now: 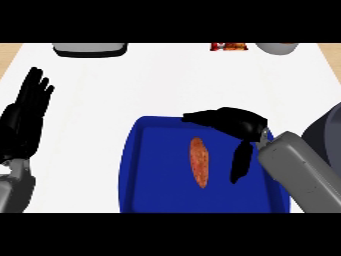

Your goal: Pick the sweet potato from the tray and place it in the pot

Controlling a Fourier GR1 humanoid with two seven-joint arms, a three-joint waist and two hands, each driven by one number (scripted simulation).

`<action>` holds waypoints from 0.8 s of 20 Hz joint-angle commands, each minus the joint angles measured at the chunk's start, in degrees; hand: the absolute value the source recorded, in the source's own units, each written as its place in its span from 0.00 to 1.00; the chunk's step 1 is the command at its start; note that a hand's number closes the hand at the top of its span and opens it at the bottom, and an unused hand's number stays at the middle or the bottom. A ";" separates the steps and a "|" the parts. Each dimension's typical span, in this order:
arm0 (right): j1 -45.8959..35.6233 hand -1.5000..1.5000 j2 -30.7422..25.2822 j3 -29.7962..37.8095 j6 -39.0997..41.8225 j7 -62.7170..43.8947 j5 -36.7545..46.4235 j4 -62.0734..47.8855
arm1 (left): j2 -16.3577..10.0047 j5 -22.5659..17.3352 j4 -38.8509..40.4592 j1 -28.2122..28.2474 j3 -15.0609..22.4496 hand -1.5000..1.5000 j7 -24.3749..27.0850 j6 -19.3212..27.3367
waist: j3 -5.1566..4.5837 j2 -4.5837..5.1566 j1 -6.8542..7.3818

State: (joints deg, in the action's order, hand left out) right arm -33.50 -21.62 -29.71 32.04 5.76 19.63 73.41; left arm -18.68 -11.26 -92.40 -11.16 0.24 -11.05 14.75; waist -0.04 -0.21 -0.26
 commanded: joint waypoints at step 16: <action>4.76 0.00 8.95 4.72 2.38 -1.68 16.80 -2.90 | 3.27 3.19 2.10 -1.68 -3.80 0.50 -0.51 -5.03 | 0.04 0.25 0.41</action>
State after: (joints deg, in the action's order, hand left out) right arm -27.36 -14.86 -26.71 33.27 2.28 34.00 73.95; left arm -16.72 -9.35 -93.06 -11.56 -3.43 -12.66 10.52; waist 0.00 0.00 0.15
